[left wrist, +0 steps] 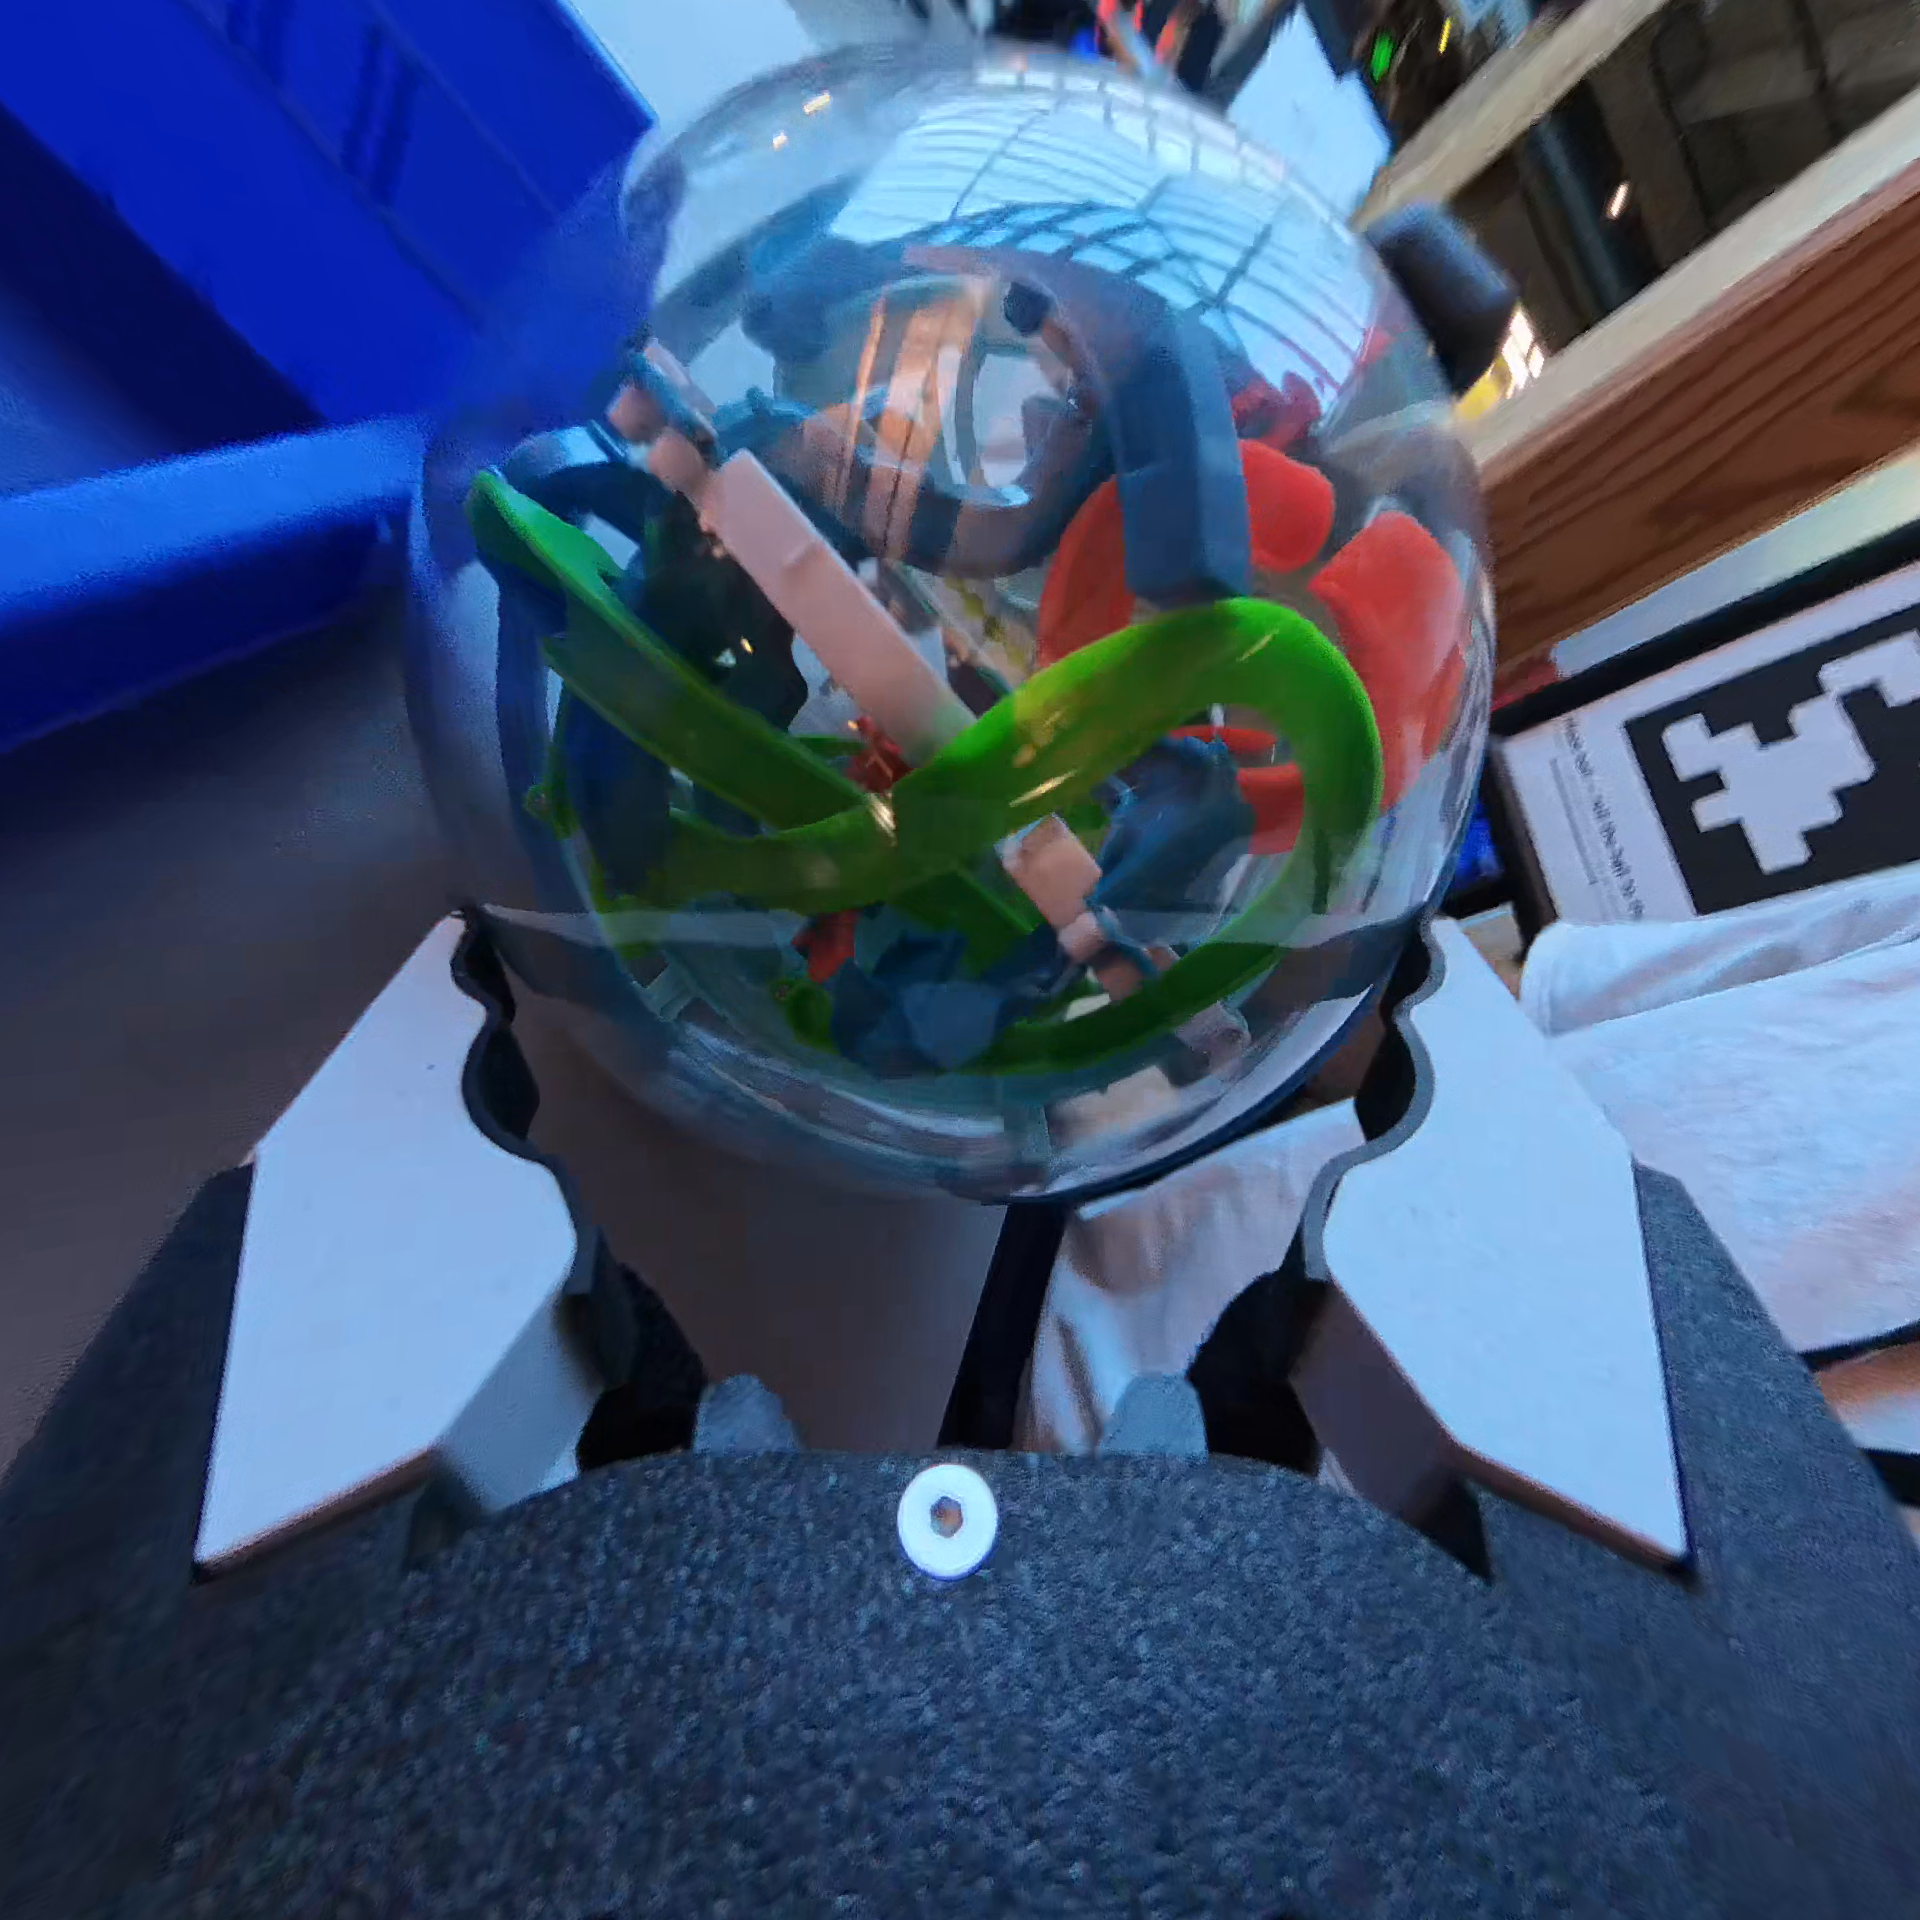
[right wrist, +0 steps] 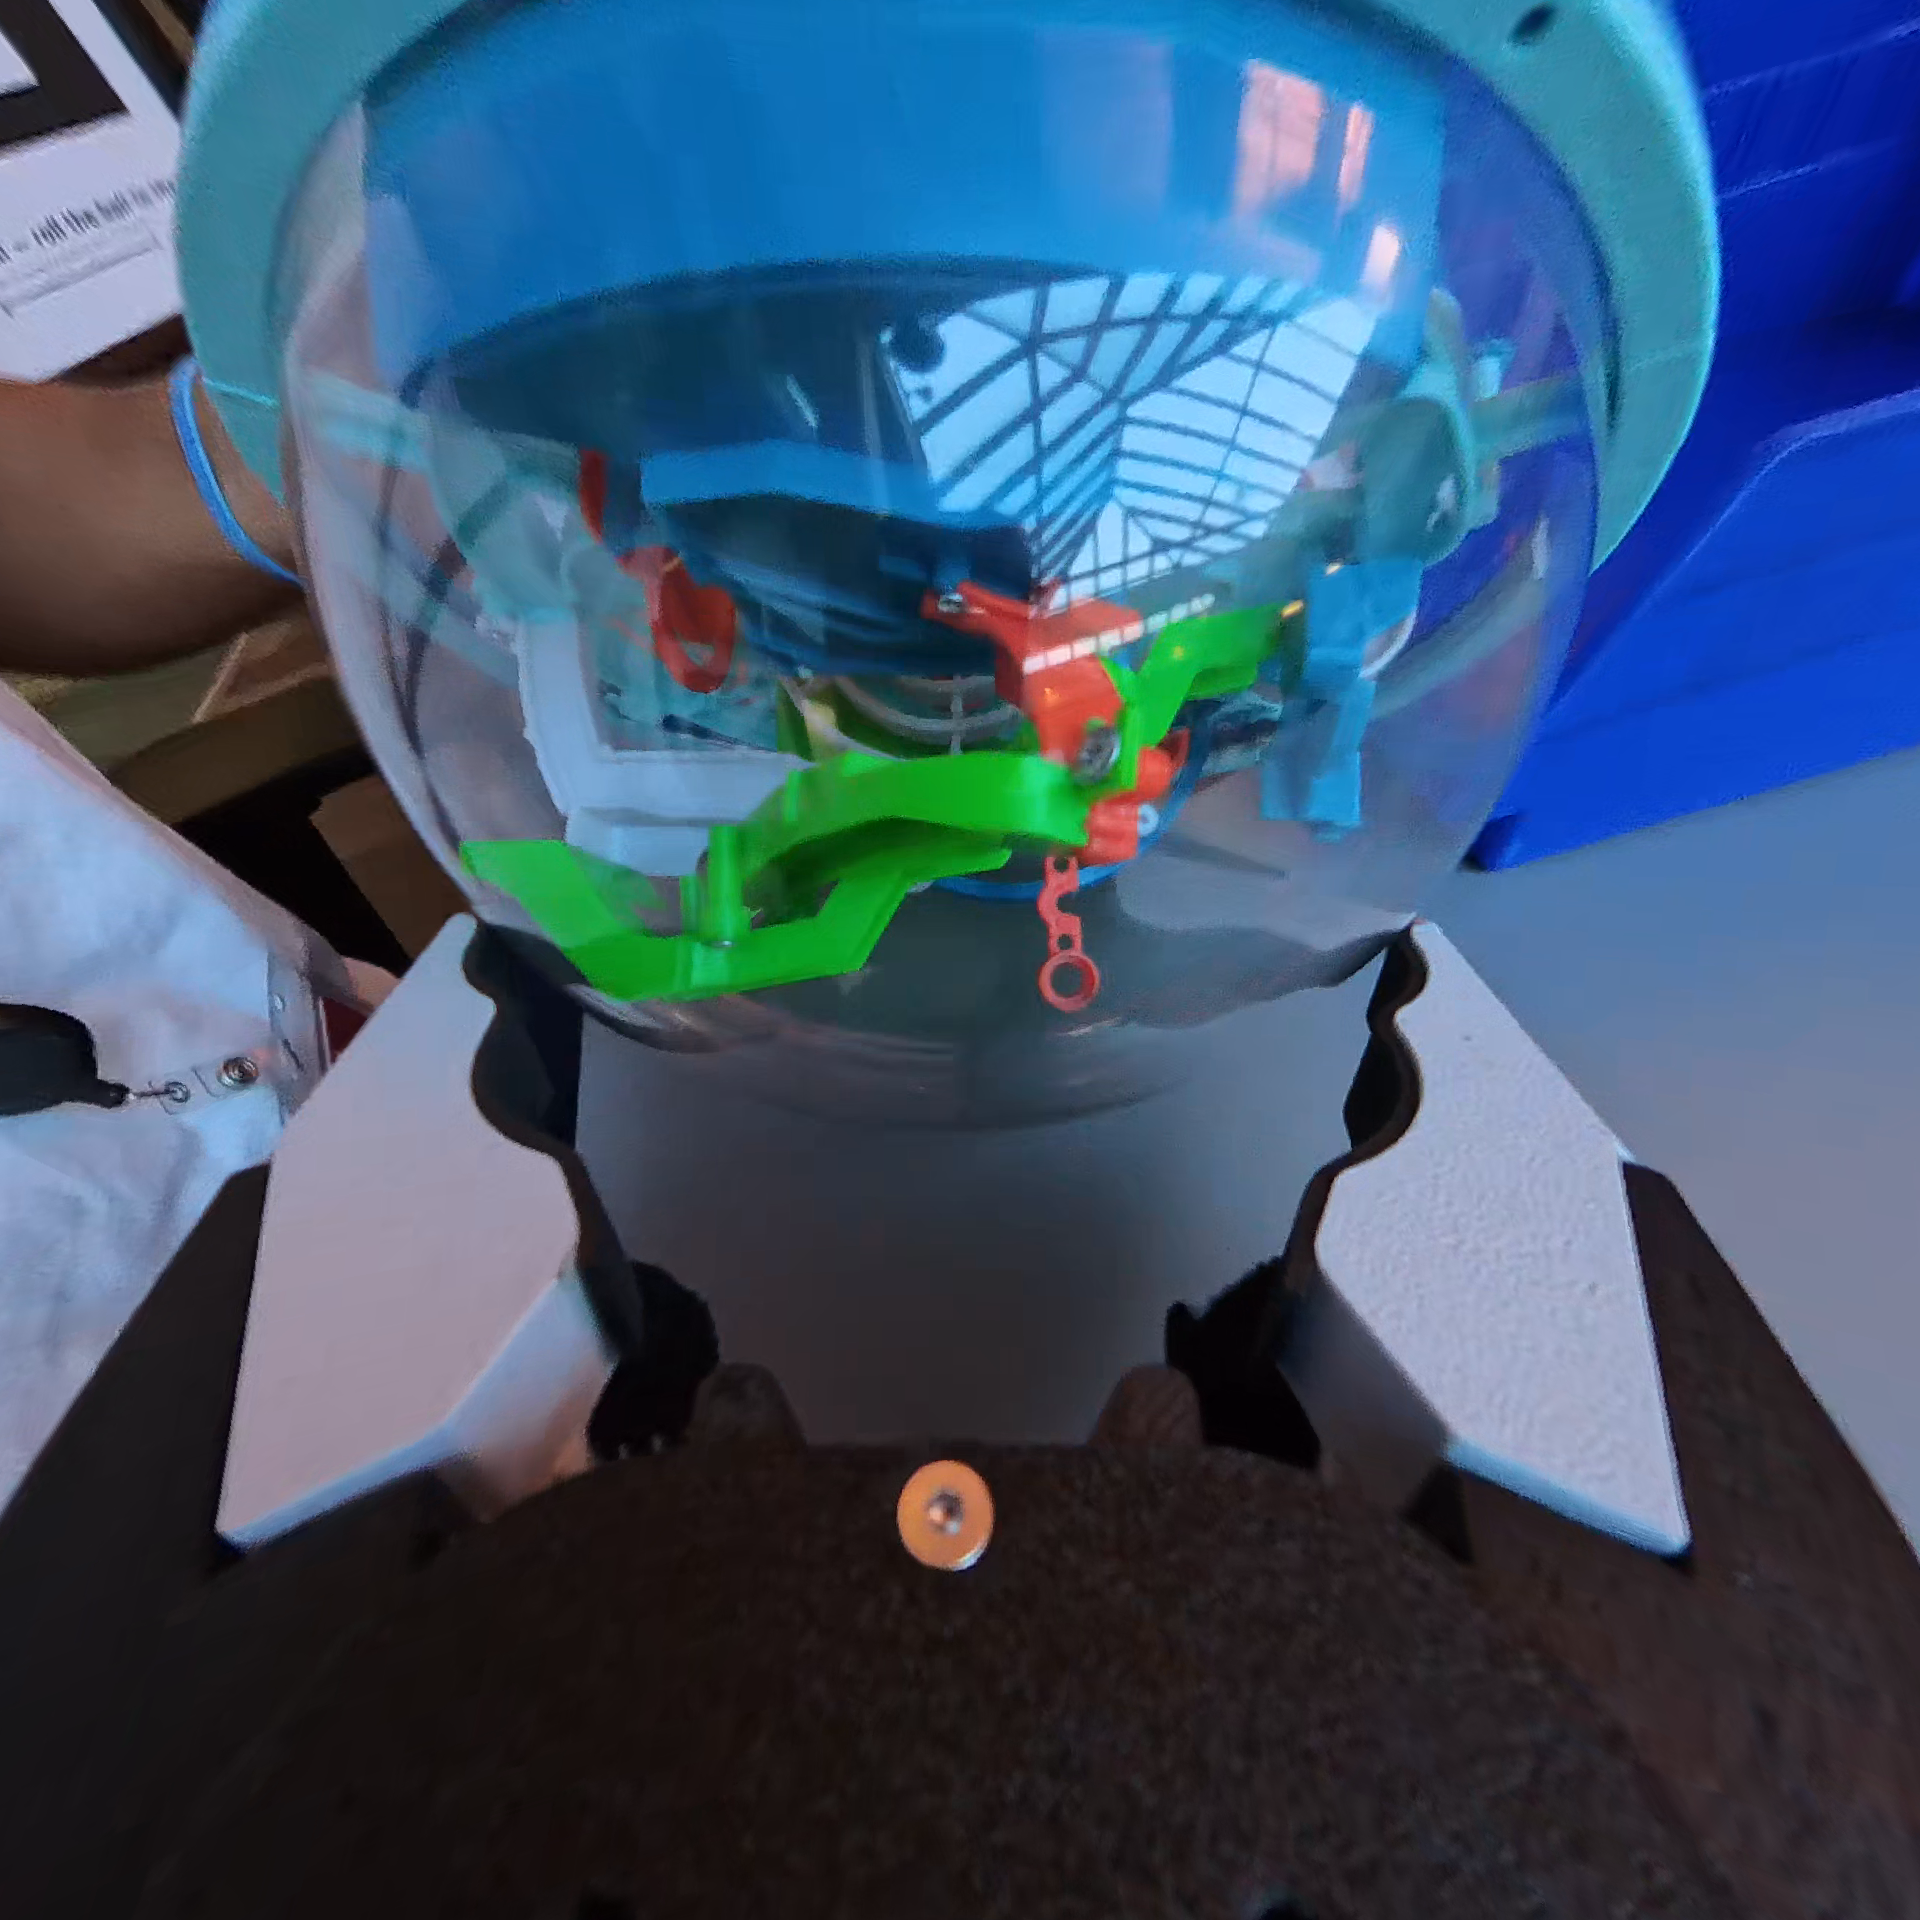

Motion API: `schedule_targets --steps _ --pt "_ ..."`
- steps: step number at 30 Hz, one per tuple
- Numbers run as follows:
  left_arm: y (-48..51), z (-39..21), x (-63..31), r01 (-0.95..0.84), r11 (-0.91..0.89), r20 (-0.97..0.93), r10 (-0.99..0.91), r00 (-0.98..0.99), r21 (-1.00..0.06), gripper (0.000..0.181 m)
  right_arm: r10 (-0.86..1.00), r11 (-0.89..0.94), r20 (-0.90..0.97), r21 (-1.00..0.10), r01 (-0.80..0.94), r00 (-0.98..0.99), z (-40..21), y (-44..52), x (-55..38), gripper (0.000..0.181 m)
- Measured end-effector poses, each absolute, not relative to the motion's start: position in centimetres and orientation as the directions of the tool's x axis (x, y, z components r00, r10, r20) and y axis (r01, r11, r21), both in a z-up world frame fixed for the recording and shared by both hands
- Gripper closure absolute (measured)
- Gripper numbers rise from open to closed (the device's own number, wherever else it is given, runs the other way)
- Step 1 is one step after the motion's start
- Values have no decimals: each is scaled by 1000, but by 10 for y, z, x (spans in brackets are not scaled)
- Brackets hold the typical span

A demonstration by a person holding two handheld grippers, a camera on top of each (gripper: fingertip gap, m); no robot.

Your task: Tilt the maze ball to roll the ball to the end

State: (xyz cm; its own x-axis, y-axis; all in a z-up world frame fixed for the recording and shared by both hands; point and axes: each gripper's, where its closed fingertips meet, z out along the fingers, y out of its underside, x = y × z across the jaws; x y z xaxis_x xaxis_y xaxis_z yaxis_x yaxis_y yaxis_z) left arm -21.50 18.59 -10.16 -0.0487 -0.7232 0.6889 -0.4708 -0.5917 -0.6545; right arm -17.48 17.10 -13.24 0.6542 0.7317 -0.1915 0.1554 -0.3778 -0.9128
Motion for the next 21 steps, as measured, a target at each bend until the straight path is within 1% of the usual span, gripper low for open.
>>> schedule_targets --steps 2,3,6,8,12,15,19,21 --pt "187 -98 -217 -436 -647 735 -676 -52 -626 23 722 -381 -232 -920 94 652 -126 173 -179 27" --pt "185 -94 -218 -409 -677 760 -646 -70 -612 23 721 -351 -237 -935 47 651 -115 173 -180 27" --pt "166 -70 -220 -360 -769 848 -498 -181 -528 23 726 -256 -257 -962 -96 638 -64 166 -178 27" --pt "152 -58 -220 -342 -805 873 -426 -236 -485 24 725 -268 -266 -959 -95 636 -45 157 -177 27" --pt "138 -50 -218 -320 -847 892 -333 -304 -425 24 698 -357 -285 -934 -26 657 -35 144 -176 28" --pt "132 -43 -215 -310 -883 899 -226 -374 -351 24 683 -362 -314 -930 -68 660 -20 147 -174 28" --pt "128 -41 -210 -299 -900 897 -184 -402 -318 24 694 -331 -334 -935 -129 638 -12 151 -169 27" --pt "127 -41 -210 -295 -900 895 -187 -405 -321 24 702 -317 -334 -937 -144 629 -10 152 -169 27"
